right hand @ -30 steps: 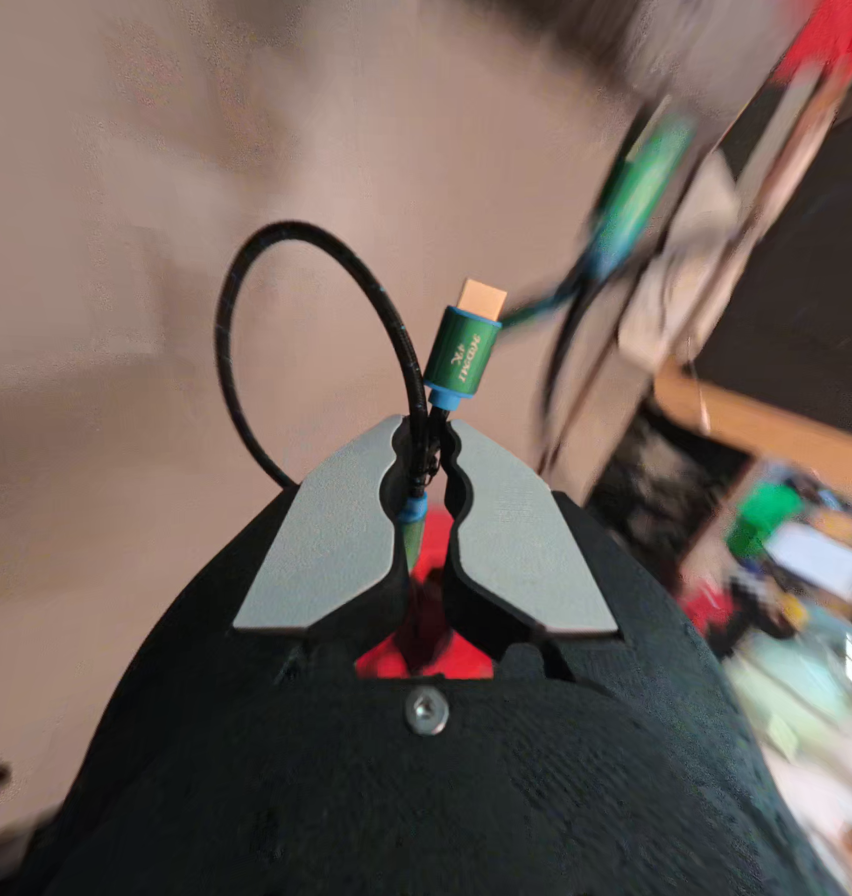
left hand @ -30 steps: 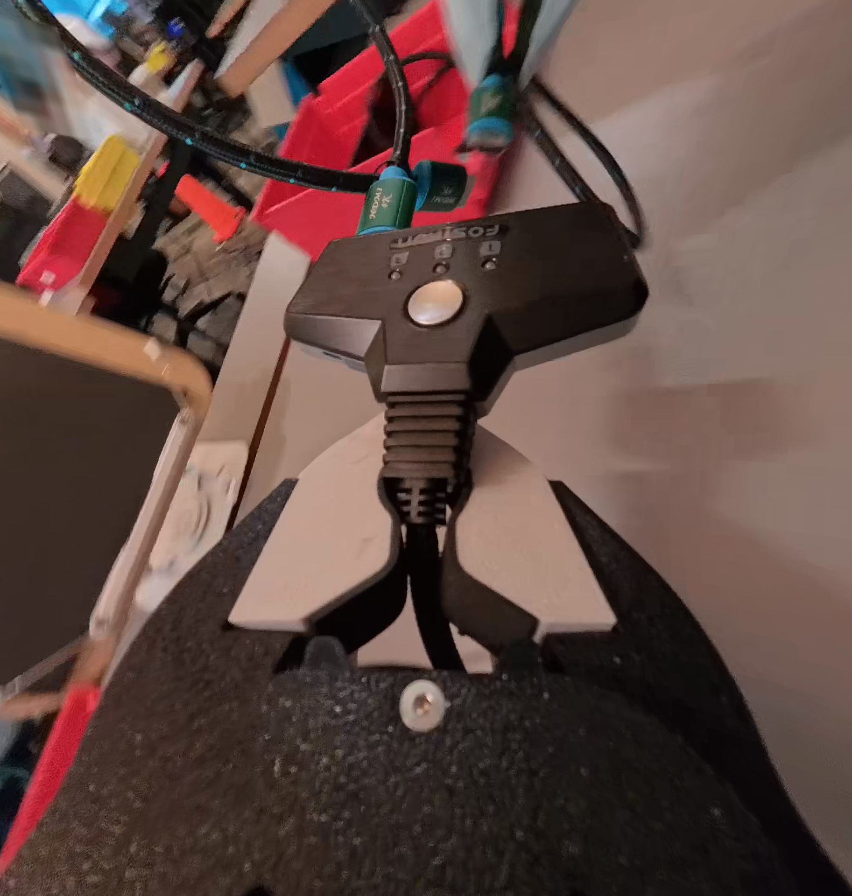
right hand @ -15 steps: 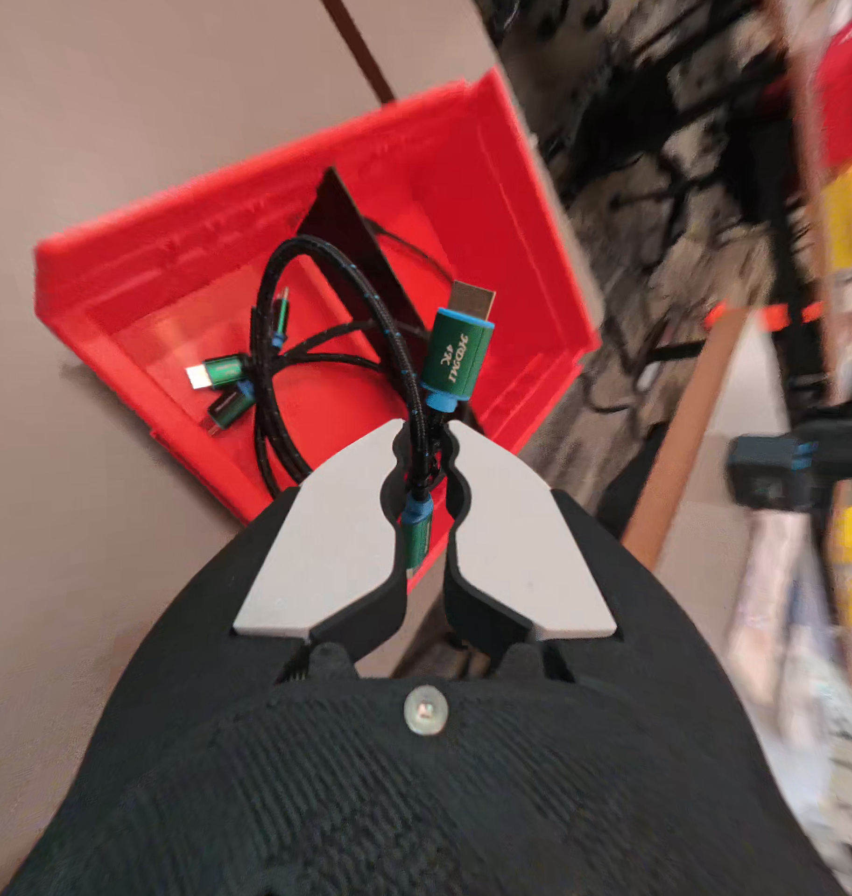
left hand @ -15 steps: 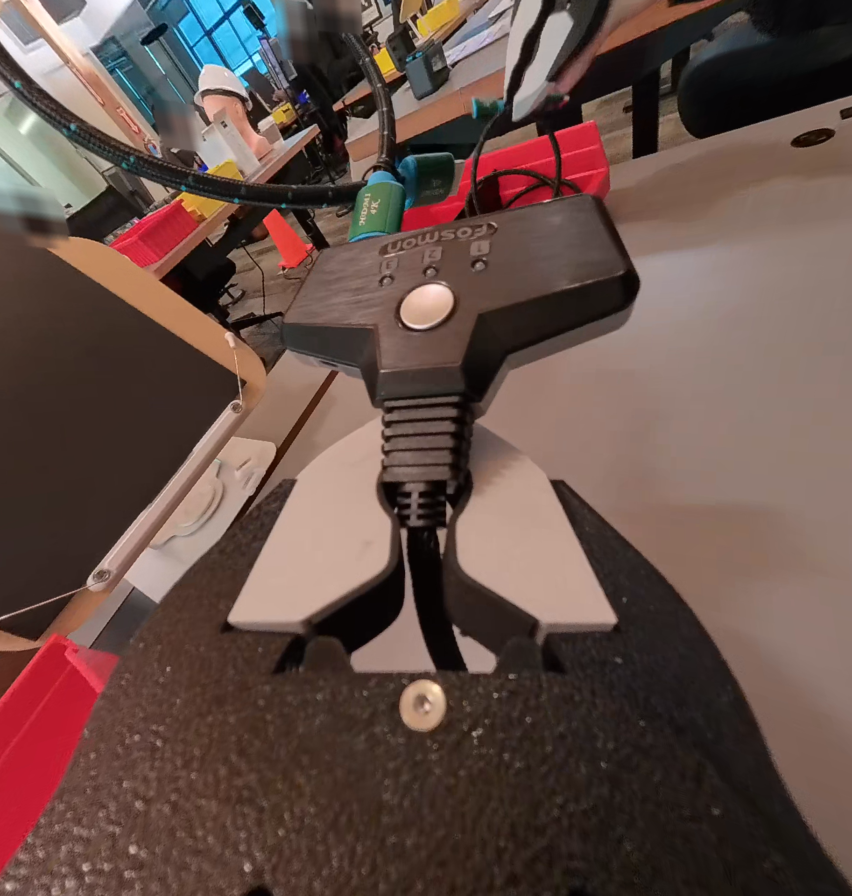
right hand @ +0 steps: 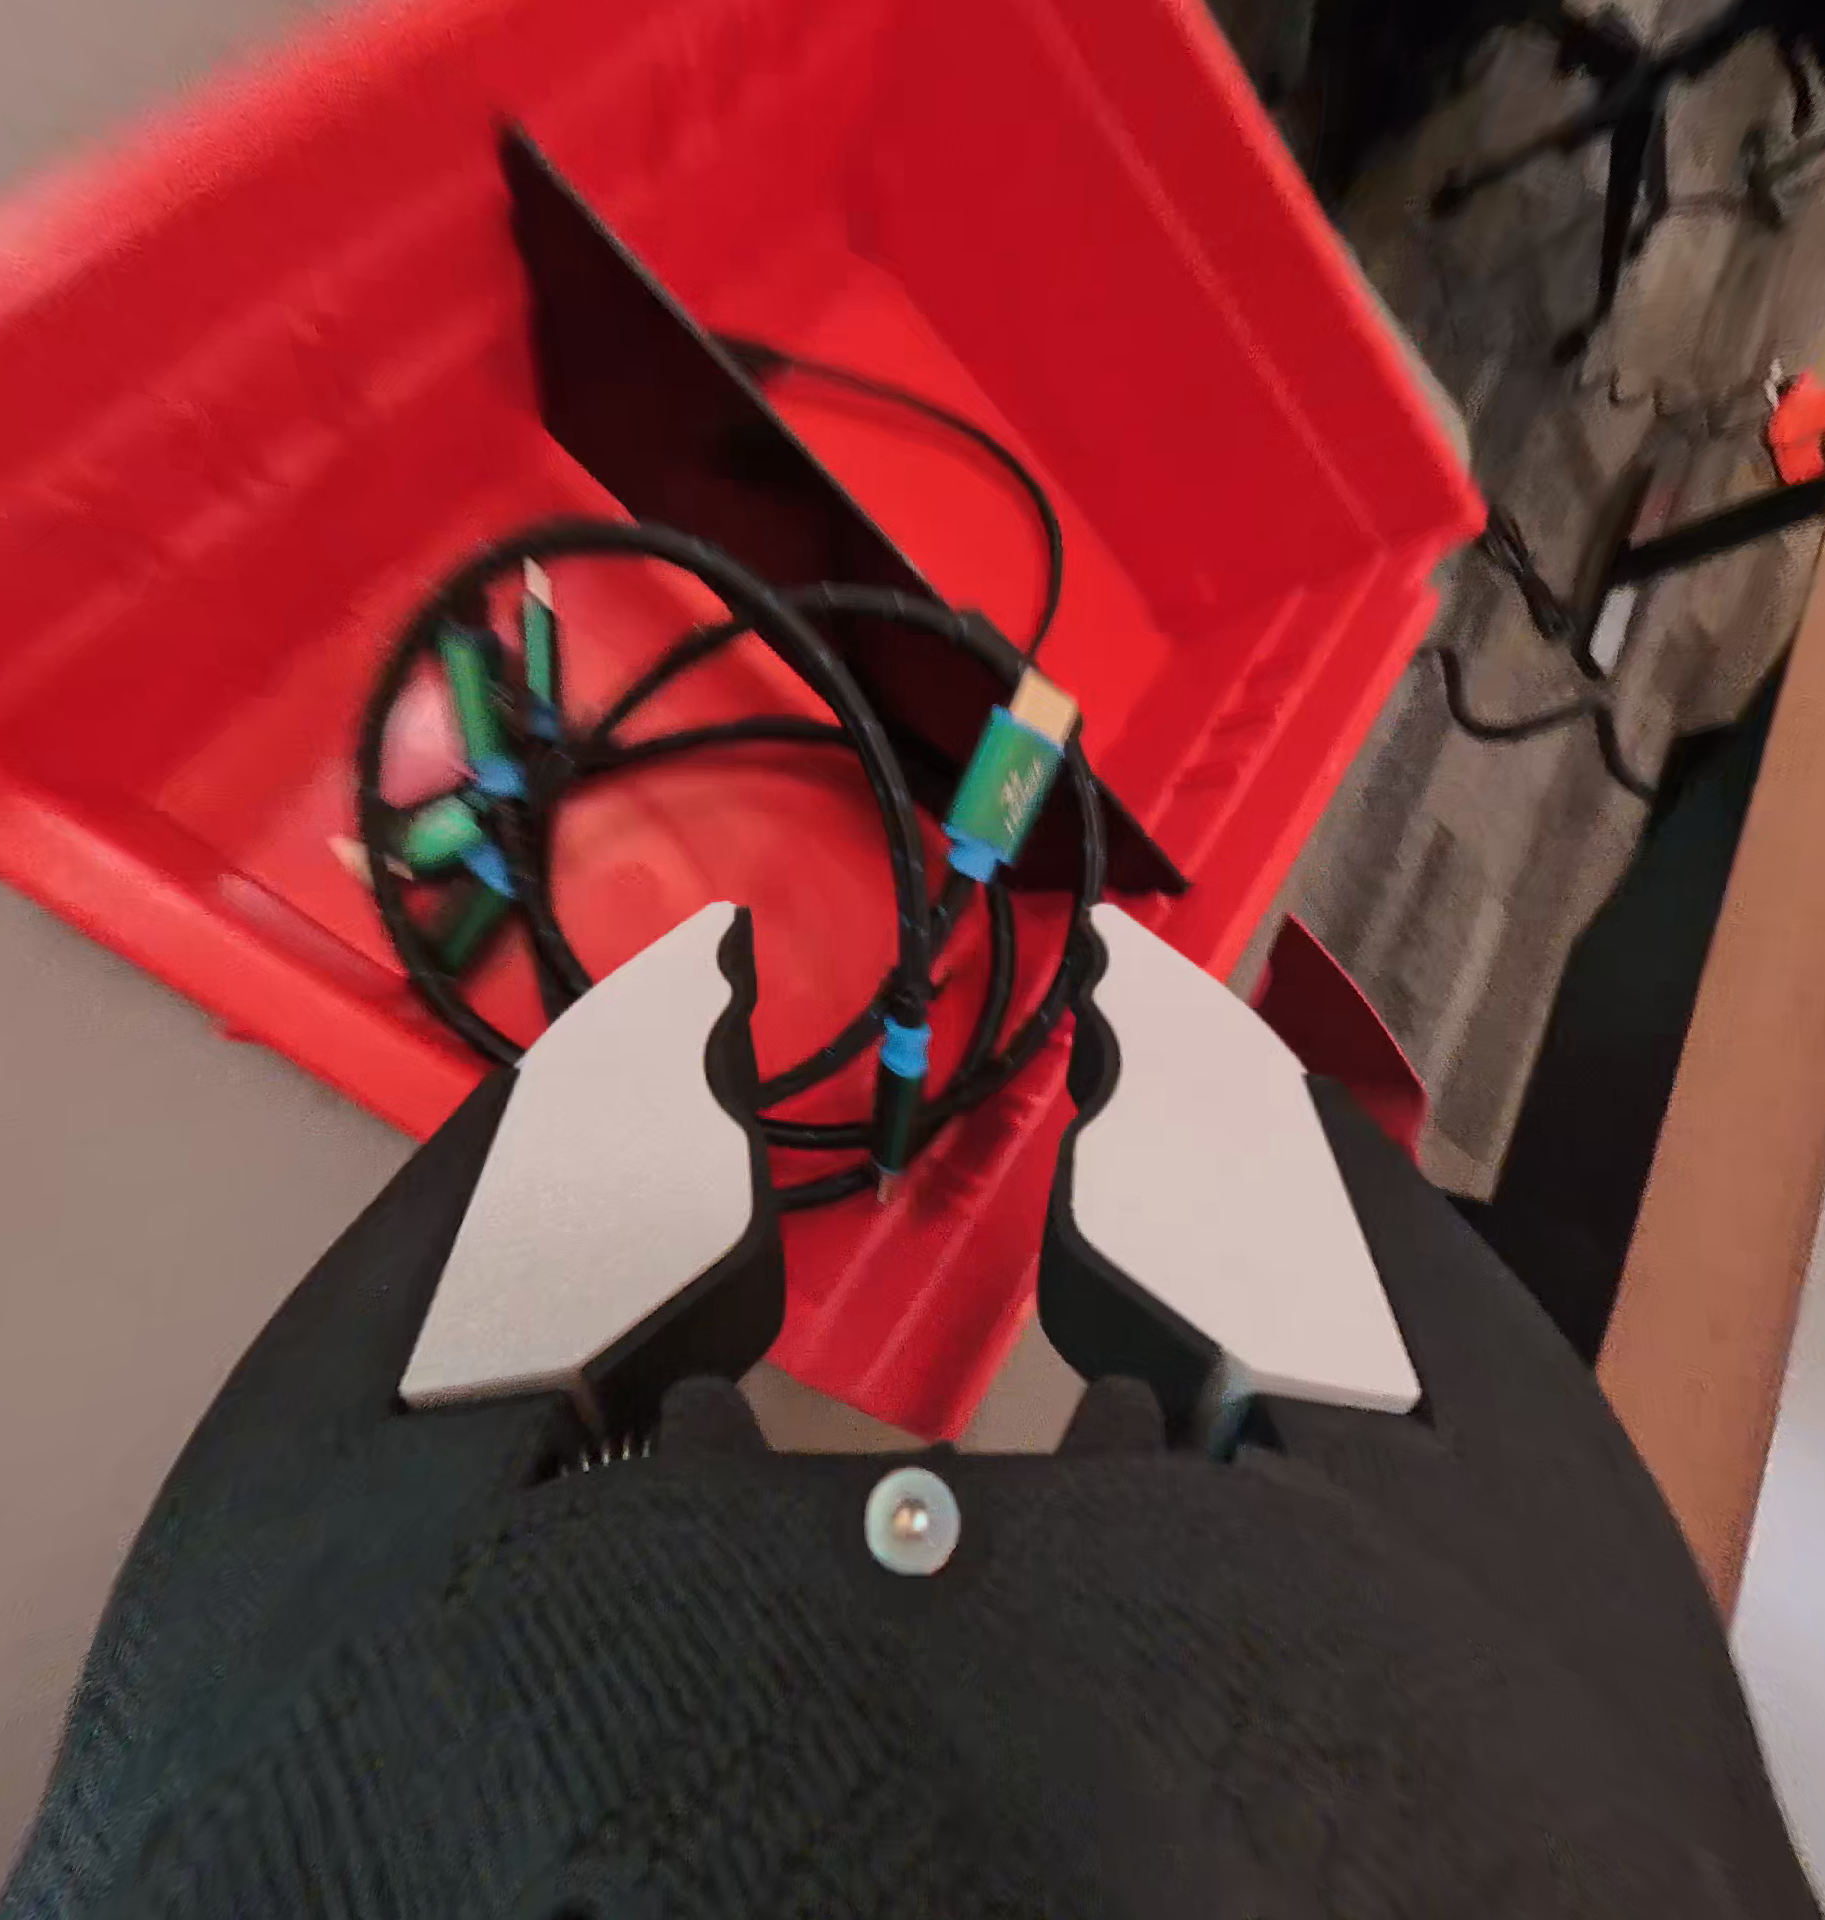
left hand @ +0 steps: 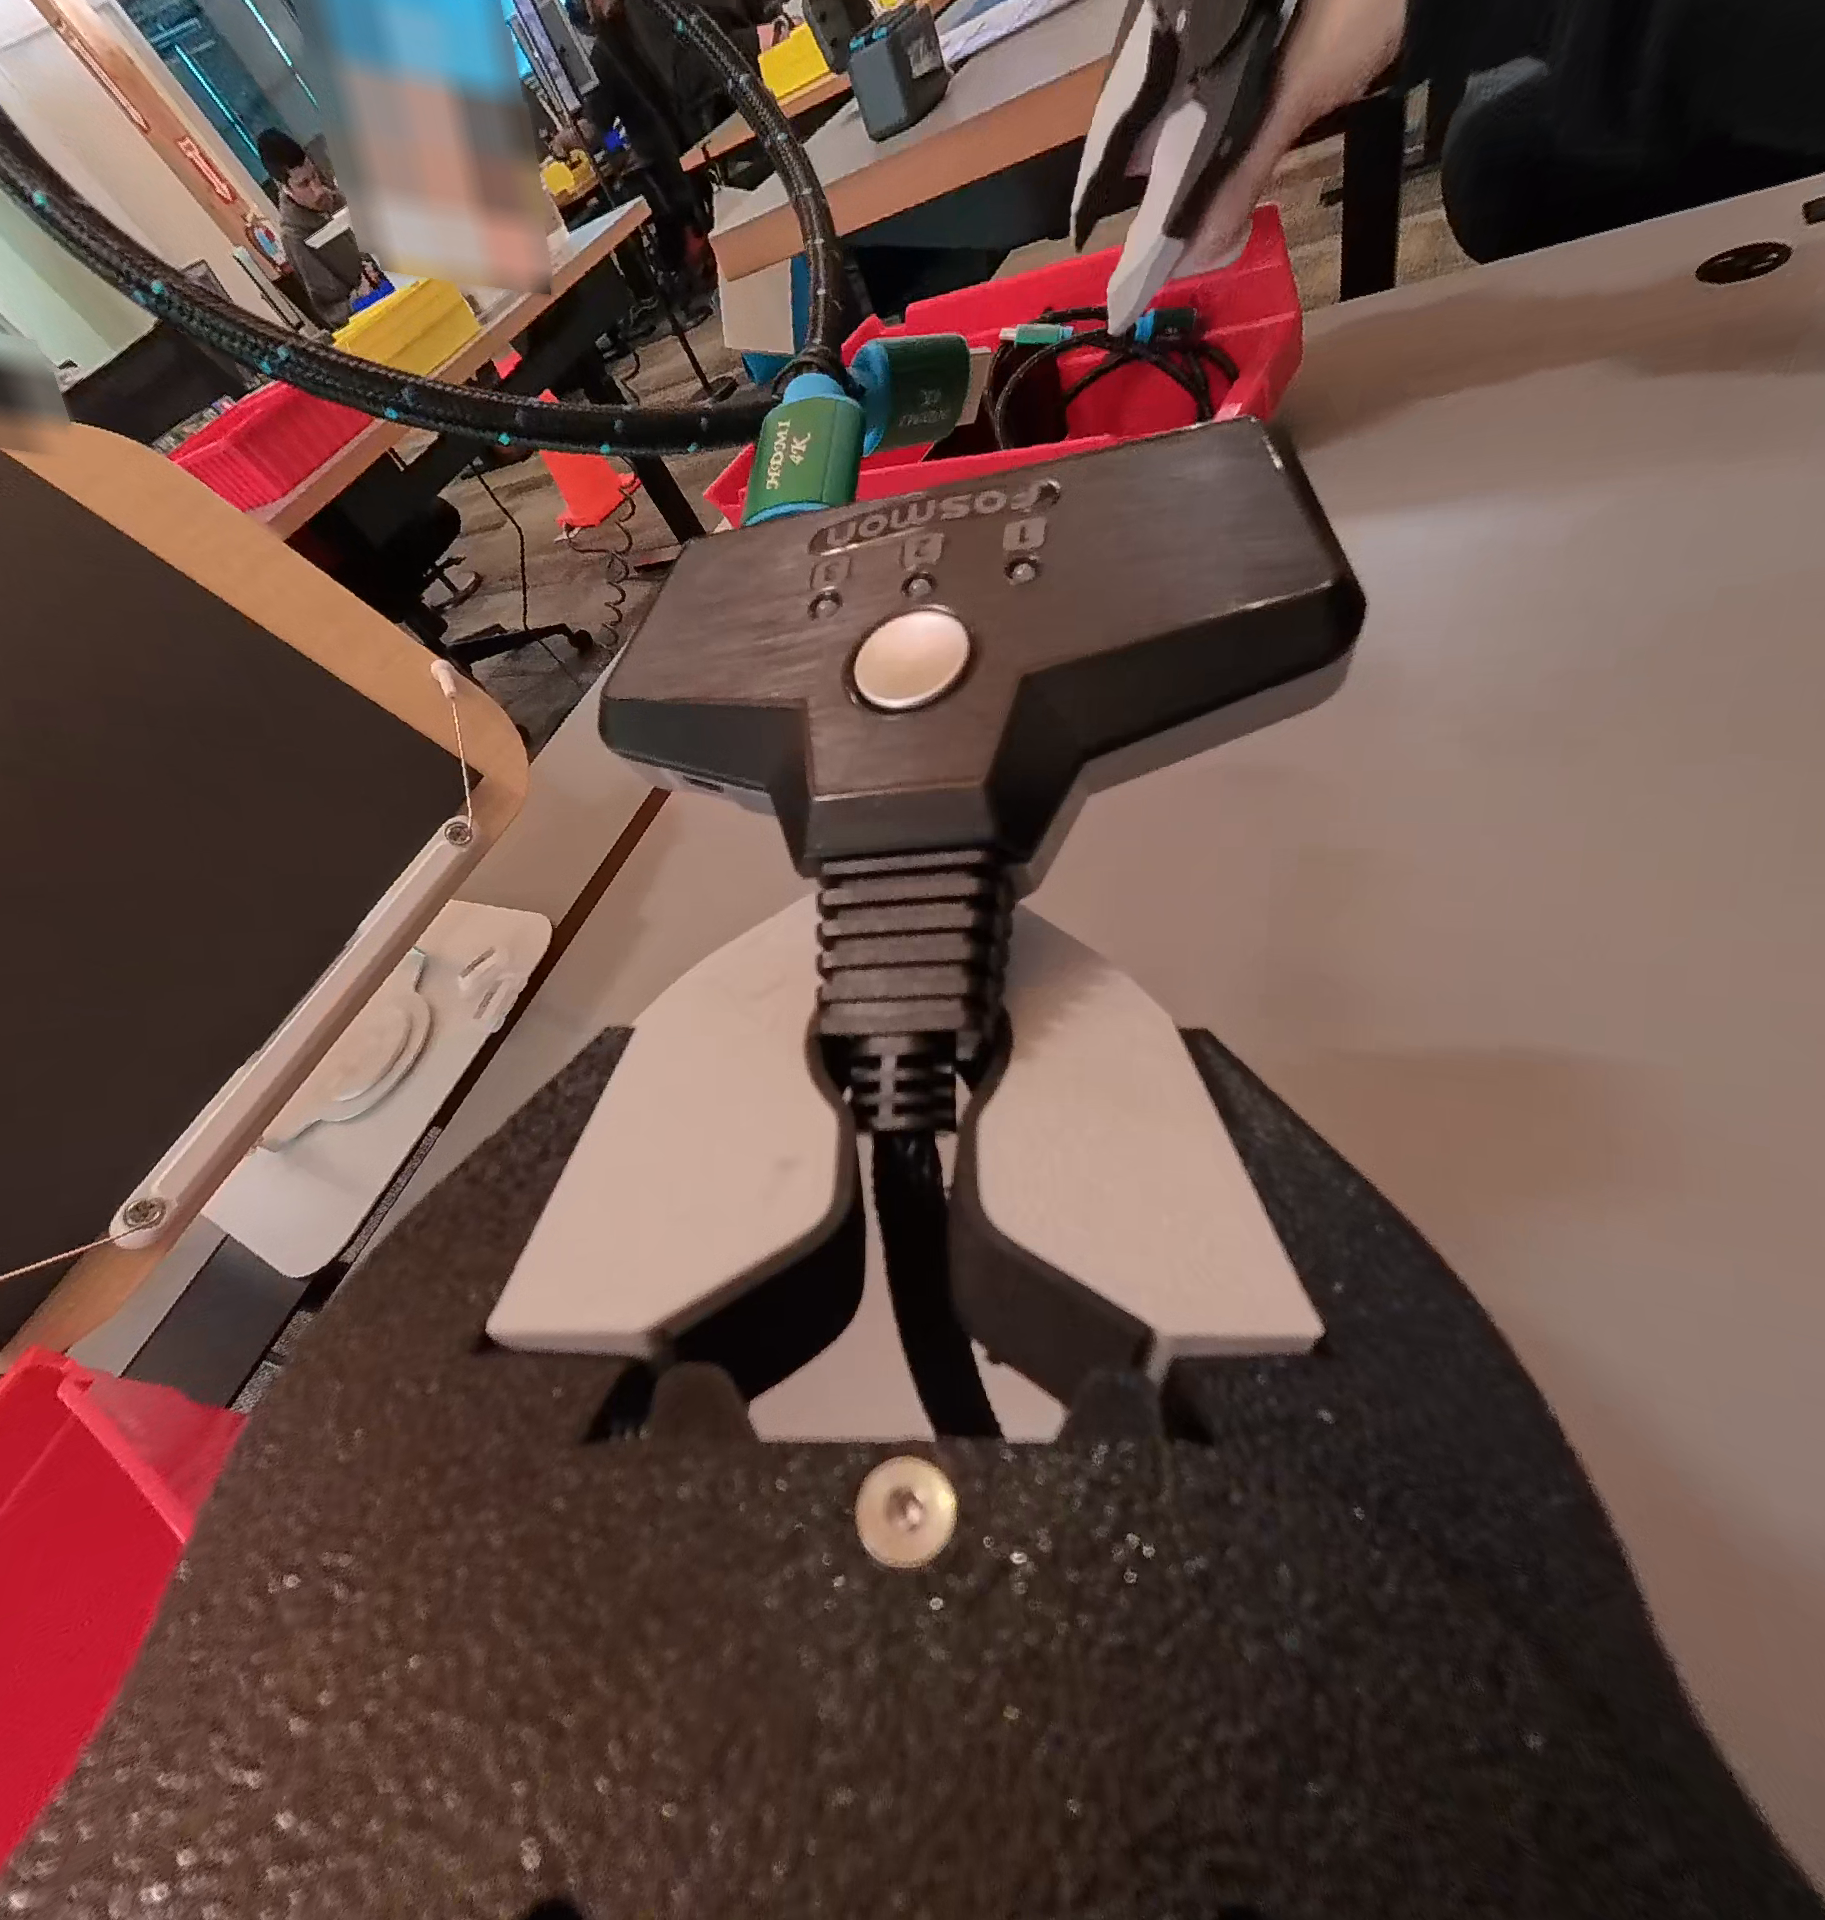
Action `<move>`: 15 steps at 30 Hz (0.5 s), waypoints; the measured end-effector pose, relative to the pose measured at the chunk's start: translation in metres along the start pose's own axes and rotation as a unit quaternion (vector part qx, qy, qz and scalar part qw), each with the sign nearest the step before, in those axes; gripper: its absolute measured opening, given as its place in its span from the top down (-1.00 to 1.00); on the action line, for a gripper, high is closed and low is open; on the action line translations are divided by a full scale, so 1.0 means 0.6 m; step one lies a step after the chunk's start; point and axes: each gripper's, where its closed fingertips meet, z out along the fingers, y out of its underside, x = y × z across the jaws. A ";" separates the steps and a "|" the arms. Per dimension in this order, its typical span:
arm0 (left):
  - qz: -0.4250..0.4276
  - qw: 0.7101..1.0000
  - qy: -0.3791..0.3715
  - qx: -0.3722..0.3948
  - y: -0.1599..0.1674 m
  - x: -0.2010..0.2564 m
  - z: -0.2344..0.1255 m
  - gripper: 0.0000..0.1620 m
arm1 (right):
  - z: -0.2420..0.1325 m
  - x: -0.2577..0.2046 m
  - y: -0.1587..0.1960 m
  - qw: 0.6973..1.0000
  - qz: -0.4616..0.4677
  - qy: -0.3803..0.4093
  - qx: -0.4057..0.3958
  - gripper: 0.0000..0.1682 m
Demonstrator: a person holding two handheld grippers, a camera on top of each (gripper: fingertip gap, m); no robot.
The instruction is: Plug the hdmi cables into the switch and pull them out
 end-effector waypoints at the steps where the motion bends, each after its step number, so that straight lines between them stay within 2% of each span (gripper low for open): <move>1: -0.001 1.000 0.000 0.001 0.000 0.000 0.001 0.85 | -0.020 -0.016 -0.027 0.999 0.002 -0.022 0.035 0.30; 4: 0.002 1.000 0.003 0.003 0.000 0.002 0.005 0.84 | -0.124 -0.123 -0.138 0.974 -0.049 -0.136 0.176 0.35; 7: 0.012 1.000 0.011 -0.003 0.001 0.011 0.015 0.85 | -0.241 -0.256 -0.219 0.926 -0.178 -0.198 0.269 0.50; 11: 0.055 0.998 0.023 -0.019 0.001 0.030 0.029 0.85 | -0.319 -0.378 -0.277 0.886 -0.299 -0.198 0.293 0.55; 15: 0.110 0.993 0.035 -0.034 -0.006 0.055 0.040 0.85 | -0.308 -0.414 -0.305 0.891 -0.333 -0.165 0.259 0.56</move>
